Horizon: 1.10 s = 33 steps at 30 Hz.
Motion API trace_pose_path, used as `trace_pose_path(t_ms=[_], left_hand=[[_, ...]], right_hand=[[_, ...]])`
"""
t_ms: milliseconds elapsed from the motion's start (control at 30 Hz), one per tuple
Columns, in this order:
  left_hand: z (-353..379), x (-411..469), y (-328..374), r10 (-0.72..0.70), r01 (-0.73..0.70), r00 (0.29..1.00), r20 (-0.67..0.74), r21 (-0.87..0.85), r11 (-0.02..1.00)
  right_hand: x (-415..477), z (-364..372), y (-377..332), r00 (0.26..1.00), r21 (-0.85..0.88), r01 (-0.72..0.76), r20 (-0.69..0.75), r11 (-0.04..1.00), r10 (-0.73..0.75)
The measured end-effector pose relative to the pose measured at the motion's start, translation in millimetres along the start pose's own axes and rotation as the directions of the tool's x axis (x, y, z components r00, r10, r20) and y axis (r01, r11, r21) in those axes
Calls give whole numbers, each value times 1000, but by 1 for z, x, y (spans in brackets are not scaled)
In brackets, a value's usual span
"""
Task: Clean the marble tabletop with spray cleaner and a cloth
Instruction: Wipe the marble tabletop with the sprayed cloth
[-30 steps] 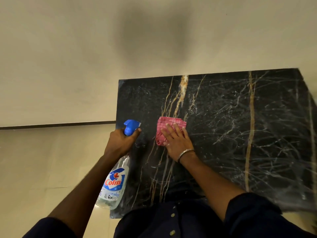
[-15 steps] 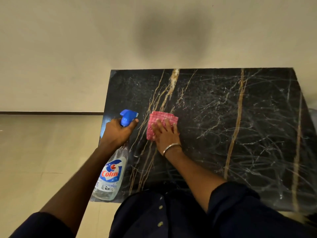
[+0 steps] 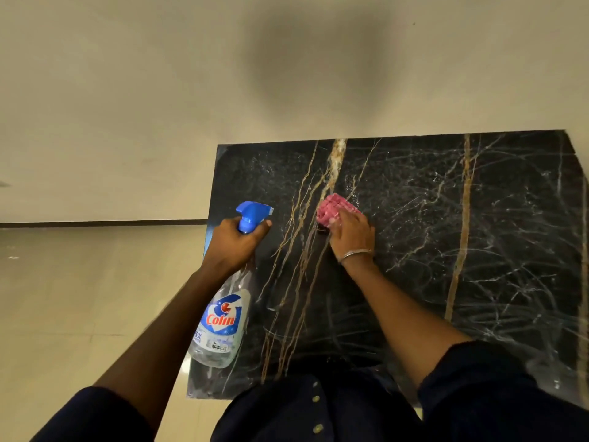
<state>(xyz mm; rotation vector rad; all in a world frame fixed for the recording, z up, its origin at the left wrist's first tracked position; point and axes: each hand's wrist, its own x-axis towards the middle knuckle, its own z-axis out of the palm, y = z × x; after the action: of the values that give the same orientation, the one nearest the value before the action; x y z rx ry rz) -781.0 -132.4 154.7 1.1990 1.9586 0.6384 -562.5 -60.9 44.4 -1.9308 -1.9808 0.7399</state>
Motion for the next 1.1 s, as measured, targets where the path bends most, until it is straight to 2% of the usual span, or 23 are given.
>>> trace_pose_path(t_ms=[33,67,100,133,167,200,267,333,533,633,733,867,967,1100], left_hand=[[-3,5,1,6,-6,1000,20,-16,1000],[-5,9,2,12,-11,999,43,-32,999],[-7,13,5,18,-15,998,66,-46,999],[-8,17,8,26,-21,995,95,-56,998],[-8,19,12,34,-25,991,132,-64,998],[-9,22,16,38,-26,984,175,-73,997],[-8,25,24,49,-20,964,263,-111,994],[-6,23,33,81,-41,945,316,-131,991],[8,9,57,212,-198,943,256,-79,977],[10,7,60,225,-212,959,170,-92,973],[10,3,61,218,-199,961,170,-124,972],[16,-8,59,236,-228,954,185,-63,972],[23,-16,59,240,-239,947,212,-30,971],[31,-23,68,263,-266,943,205,-14,964]], right_hand=[[10,-8,-8,989,256,-150,25,955,148],[18,-18,-15,955,541,-292,120,789,271],[24,-26,-19,907,750,-406,261,522,330],[28,-33,-20,857,839,-485,401,246,322],[29,-39,-18,820,846,-531,499,44,281],[28,-43,-15,800,832,-546,553,-99,233],[20,-45,-7,797,808,-526,577,-268,178],[10,-42,2,802,784,-501,580,-366,145],[-5,-46,21,830,760,-462,552,-457,80],[-12,-49,27,846,752,-455,533,-477,34],[-18,-51,29,854,762,-452,519,-463,20],[-24,-59,25,842,762,-448,536,-467,68],[-25,-64,24,819,780,-452,555,-434,145],[-26,-68,20,811,780,-454,562,-430,163]])
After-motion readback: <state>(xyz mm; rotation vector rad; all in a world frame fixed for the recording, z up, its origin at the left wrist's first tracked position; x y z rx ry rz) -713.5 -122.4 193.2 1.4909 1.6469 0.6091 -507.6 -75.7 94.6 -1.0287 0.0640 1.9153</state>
